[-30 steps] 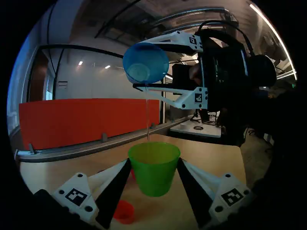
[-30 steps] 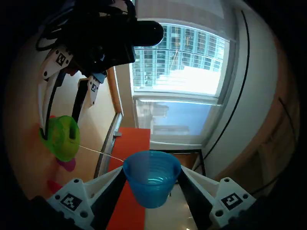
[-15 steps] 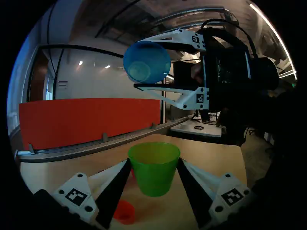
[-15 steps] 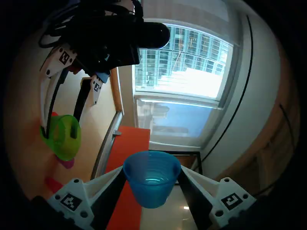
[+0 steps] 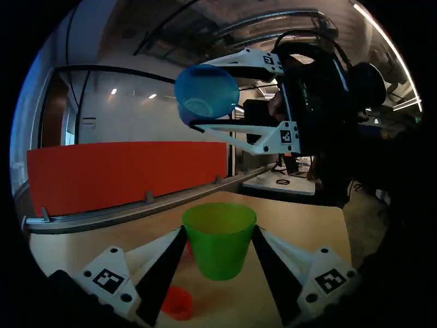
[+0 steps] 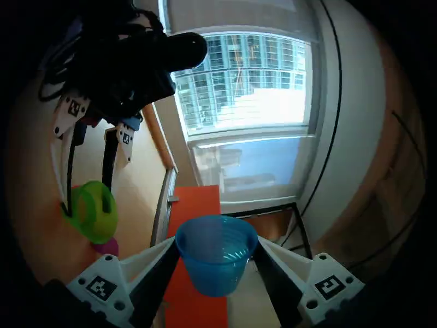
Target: Pour water
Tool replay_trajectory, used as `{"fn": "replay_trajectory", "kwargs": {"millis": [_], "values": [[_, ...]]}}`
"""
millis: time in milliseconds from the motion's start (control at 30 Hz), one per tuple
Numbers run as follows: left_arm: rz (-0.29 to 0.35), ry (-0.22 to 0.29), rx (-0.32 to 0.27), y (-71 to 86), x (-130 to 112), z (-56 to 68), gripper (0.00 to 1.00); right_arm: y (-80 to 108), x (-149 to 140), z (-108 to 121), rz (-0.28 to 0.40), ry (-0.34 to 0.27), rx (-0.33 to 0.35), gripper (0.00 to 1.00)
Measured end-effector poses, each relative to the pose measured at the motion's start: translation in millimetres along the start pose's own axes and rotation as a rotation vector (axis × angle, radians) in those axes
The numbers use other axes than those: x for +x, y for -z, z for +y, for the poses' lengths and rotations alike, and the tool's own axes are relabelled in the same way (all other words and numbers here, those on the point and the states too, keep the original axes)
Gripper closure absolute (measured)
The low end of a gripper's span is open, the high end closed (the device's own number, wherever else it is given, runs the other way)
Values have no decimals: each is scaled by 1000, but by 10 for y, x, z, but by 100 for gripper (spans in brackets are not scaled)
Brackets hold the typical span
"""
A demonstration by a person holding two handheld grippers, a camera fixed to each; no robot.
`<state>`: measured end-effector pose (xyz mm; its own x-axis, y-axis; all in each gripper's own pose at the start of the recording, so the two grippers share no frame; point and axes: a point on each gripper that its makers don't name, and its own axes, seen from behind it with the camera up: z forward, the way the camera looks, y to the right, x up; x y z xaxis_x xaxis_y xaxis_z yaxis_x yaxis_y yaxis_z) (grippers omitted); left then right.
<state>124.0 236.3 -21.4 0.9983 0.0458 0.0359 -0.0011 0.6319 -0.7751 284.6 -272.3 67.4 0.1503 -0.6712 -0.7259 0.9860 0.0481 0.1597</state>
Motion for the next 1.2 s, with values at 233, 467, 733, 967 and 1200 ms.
{"fn": "replay_trajectory", "kwargs": {"millis": [233,467,733,967,1200], "values": [[1,-7,1,4,39,7,15,88,38,-11,33,-175,15,10],[2,-10,1,4,45,8,15,171,124,1,67,-380,21,10],[3,-15,9,-4,74,-3,15,263,299,-55,111,-643,54,10],[4,-23,12,-13,83,4,15,329,459,-108,153,-863,103,11],[6,-30,10,-21,105,32,15,385,554,-84,176,-1064,137,10]]}}
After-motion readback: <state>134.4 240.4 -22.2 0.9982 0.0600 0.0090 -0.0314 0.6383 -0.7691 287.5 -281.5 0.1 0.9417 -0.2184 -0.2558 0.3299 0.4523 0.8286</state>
